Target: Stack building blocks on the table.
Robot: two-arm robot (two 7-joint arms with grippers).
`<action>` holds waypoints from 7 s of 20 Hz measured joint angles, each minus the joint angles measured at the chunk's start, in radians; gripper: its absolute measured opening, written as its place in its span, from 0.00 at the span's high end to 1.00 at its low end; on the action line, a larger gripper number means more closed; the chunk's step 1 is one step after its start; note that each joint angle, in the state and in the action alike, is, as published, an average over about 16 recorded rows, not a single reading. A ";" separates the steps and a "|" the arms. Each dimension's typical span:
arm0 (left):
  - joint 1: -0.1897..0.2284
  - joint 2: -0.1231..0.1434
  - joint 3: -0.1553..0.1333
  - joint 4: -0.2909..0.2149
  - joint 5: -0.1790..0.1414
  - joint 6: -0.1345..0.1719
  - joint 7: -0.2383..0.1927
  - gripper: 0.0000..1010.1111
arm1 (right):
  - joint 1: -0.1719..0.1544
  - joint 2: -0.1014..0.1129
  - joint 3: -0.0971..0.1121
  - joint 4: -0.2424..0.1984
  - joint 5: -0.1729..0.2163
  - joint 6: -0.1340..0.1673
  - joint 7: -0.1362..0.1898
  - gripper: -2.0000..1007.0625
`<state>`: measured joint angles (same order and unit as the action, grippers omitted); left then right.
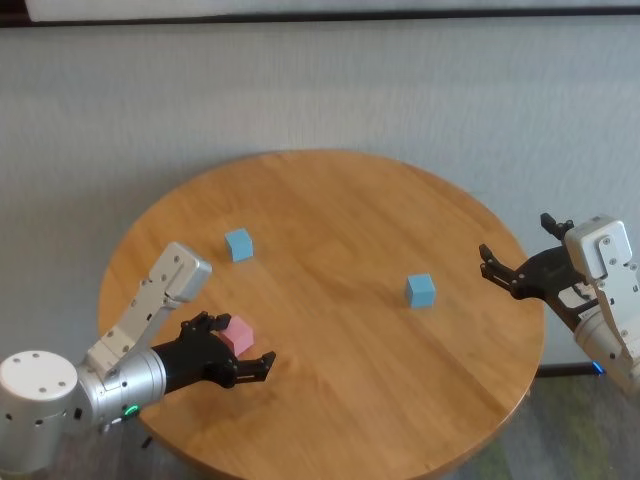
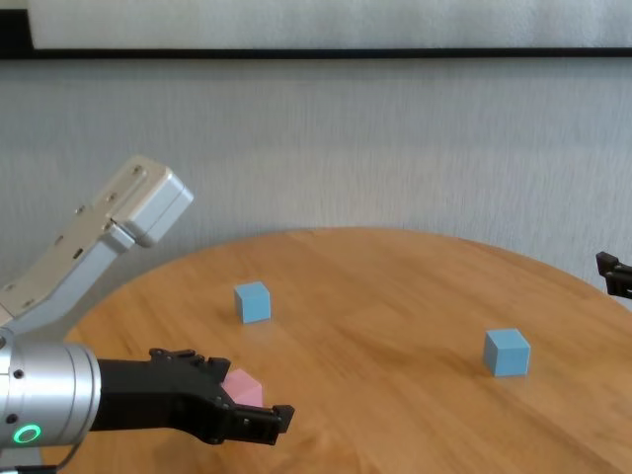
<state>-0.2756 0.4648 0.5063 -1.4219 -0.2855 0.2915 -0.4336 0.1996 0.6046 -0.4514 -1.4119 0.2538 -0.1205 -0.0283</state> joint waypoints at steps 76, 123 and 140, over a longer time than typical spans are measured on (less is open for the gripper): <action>-0.084 -0.058 0.036 0.146 0.061 -0.077 -0.102 0.59 | 0.000 0.000 0.000 0.000 0.000 0.000 0.000 0.01; -0.262 -0.206 0.105 0.303 0.198 -0.130 -0.114 0.60 | 0.000 0.000 0.000 0.000 0.000 0.000 0.000 0.01; -0.268 -0.231 0.110 0.363 0.201 -0.133 -0.118 0.60 | 0.000 0.000 0.000 0.000 0.000 0.000 0.000 0.01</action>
<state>-0.5431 0.2337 0.6159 -1.0589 -0.0843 0.1587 -0.5519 0.1995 0.6047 -0.4513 -1.4119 0.2538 -0.1205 -0.0283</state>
